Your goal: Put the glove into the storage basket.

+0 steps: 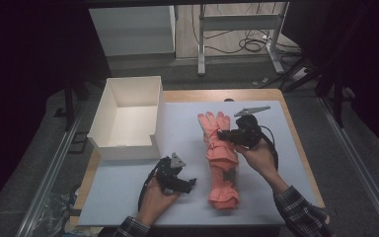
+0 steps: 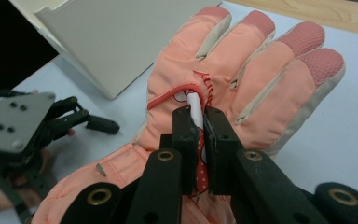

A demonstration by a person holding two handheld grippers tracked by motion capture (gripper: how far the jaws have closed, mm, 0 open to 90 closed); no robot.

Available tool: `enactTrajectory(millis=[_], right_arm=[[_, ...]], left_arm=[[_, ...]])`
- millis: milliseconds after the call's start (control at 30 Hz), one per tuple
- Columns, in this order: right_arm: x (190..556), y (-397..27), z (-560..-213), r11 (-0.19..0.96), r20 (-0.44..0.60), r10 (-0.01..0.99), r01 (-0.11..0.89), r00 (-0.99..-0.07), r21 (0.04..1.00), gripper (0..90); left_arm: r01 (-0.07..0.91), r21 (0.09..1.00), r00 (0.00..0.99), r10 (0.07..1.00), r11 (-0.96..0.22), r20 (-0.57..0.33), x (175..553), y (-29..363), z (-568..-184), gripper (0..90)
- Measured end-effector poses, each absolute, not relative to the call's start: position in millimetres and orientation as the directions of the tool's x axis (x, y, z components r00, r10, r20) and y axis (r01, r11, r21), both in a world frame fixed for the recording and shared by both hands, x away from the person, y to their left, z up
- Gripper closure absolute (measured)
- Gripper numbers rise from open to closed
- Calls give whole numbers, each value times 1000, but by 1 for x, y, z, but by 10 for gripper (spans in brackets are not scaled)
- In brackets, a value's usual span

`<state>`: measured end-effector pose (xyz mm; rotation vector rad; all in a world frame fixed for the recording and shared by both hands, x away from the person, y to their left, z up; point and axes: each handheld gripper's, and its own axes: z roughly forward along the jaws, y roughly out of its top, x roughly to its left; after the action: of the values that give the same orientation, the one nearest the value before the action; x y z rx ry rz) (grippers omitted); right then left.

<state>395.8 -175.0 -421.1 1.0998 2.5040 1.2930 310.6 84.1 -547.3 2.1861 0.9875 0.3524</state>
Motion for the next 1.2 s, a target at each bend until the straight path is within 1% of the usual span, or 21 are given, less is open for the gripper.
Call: enactTrajectory(millis=[433,700,967,1133,1200], right_arm=[[346,-196,-426,340,226,668,560,-710,755,836],[318,-201,-445,316,253,673,579,-695,751,836],[315,-200,-468,303,255,695,596,-672,744,835],[314,-194,-481,319,215,710,578,-671,751,835],[312,-193,-484,322,204,709,567,-675,758,820]], left_arm=[[549,695,673,739,-464,-39,311,84,-547,42],[548,696,673,738,-464,-38,311,84,-547,42],[548,700,670,741,-458,-40,311,84,-548,42],[548,698,672,740,-461,-39,311,84,-547,42],[548,698,673,739,-462,-38,311,84,-547,42]])
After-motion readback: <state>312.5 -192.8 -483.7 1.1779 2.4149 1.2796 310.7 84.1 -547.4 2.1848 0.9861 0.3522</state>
